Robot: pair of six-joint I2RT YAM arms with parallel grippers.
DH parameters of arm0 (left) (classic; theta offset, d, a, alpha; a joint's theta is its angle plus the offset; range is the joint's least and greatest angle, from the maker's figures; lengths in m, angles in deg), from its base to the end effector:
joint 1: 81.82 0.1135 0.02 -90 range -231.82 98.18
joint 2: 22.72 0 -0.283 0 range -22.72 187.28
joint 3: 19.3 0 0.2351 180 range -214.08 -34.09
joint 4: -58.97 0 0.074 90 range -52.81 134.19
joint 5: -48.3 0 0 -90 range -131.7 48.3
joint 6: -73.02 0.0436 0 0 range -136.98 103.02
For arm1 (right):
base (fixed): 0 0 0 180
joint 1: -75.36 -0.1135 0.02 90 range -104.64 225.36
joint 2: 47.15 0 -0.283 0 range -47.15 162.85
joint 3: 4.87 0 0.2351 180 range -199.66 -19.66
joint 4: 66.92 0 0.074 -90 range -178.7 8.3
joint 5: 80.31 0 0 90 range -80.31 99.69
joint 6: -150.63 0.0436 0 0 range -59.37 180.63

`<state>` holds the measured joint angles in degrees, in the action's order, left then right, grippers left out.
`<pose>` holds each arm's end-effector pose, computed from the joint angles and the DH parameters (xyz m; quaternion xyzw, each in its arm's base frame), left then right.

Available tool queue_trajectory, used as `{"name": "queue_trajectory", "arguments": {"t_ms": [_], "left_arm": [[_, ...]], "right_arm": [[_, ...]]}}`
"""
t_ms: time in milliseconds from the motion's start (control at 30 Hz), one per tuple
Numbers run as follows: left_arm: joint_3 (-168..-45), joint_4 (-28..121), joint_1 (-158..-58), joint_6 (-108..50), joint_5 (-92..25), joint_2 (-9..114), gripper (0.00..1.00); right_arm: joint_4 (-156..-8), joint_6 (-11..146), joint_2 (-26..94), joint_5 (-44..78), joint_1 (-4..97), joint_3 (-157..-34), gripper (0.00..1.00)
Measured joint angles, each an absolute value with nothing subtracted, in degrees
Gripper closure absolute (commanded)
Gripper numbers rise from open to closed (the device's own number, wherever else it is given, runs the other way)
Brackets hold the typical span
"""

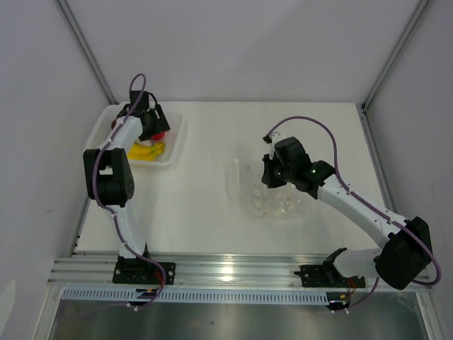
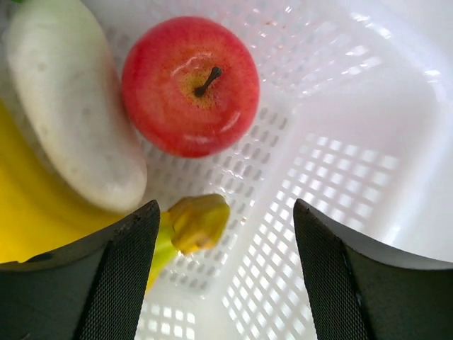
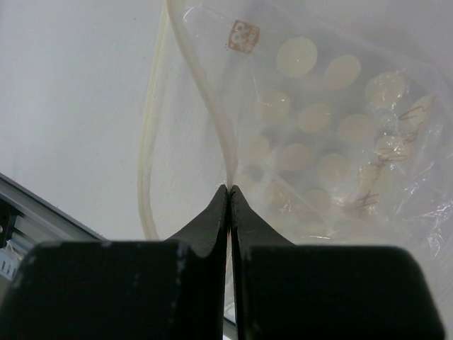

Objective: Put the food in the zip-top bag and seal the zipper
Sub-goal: Pick up the fake fruit from the bin.

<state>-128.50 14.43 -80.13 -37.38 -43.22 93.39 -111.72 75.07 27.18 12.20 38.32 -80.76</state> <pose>0.4510 0.0145 0.2474 -0.1851 0.9255 -0.0413 0.3277 0.2098 0.1607 0.3118 -0.1883 0.8982 0.1904 0.3486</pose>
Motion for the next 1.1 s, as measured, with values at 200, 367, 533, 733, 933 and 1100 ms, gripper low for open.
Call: {"name": "queue_trajectory", "arguments": {"t_ms": [200, 367, 533, 733, 933, 1100], "left_arm": [[-128.6, 10.5, -80.3, -48.4, -43.9, 87.3, 0.22], [-128.2, 5.5, -80.8, -62.3, -49.1, 86.1, 0.22], [-126.4, -4.3, -81.6, -81.3, -55.5, 86.1, 0.21], [-126.1, -11.7, -84.4, -99.1, -59.0, 86.1, 0.21], [-126.1, -13.8, -85.4, -111.3, -59.8, 86.1, 0.21], [-126.1, -14.9, -85.3, -117.8, -61.4, 86.2, 0.21]], "right_arm": [[-111.7, 75.6, 27.3, 12.1, 37.3, -80.8, 1.0], [-111.7, 76.1, 27.3, 11.8, 36.4, -80.8, 1.0], [-111.7, 76.2, 27.4, 11.6, 35.8, -80.8, 1.0], [-111.7, 76.2, 28.2, 11.5, 35.7, -80.8, 1.0], [-111.8, 76.1, 28.3, 11.5, 35.7, -80.2, 1.0], [-111.9, 75.7, 28.3, 11.4, 35.7, -79.4, 1.0]]}}
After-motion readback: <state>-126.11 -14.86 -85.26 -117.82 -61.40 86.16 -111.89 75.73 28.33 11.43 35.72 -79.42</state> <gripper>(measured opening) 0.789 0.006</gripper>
